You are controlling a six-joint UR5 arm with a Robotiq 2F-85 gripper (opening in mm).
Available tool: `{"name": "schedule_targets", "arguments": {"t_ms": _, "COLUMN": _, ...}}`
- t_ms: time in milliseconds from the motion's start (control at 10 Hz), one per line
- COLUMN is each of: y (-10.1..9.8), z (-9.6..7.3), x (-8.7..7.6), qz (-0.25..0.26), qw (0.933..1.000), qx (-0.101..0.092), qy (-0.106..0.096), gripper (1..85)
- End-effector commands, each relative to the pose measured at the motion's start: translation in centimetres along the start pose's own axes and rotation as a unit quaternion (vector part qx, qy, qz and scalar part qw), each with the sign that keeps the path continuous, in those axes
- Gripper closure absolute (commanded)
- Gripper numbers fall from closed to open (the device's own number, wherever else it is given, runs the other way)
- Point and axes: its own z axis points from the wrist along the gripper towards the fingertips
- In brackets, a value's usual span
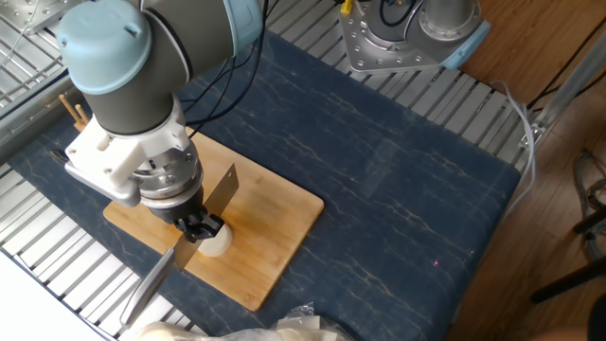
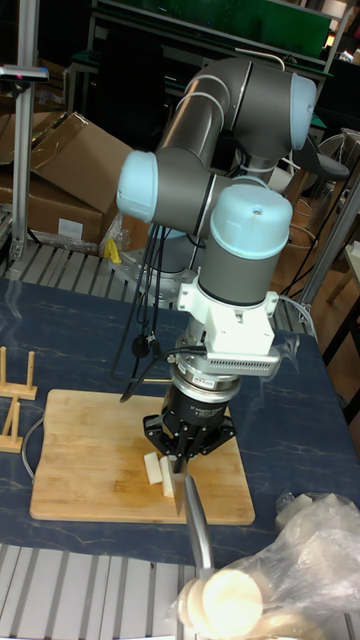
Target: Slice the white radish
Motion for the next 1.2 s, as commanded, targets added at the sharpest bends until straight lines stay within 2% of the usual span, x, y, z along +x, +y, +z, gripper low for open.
{"name": "schedule_targets", "arguments": {"t_ms": 0, "y": 0.3, "z": 0.1, "x": -0.1, "qz": 0.005, "qw": 1.0000, "qx": -0.005, "qy": -0.002, "gripper": 84.7}}
{"name": "schedule_targets", "arguments": {"t_ms": 800, "y": 0.2, "z": 0.2, "x": 0.0, "qz": 0.005, "qw": 1.0000, "qx": -0.008, "qy": -0.003, "gripper": 84.7}}
{"name": "schedule_targets", "arguments": {"t_ms": 1100, "y": -0.2, "z": 1.2, "x": -0.5, "qz": 0.004, "qw": 1.0000, "qx": -0.002, "qy": -0.008, "gripper": 84.7}}
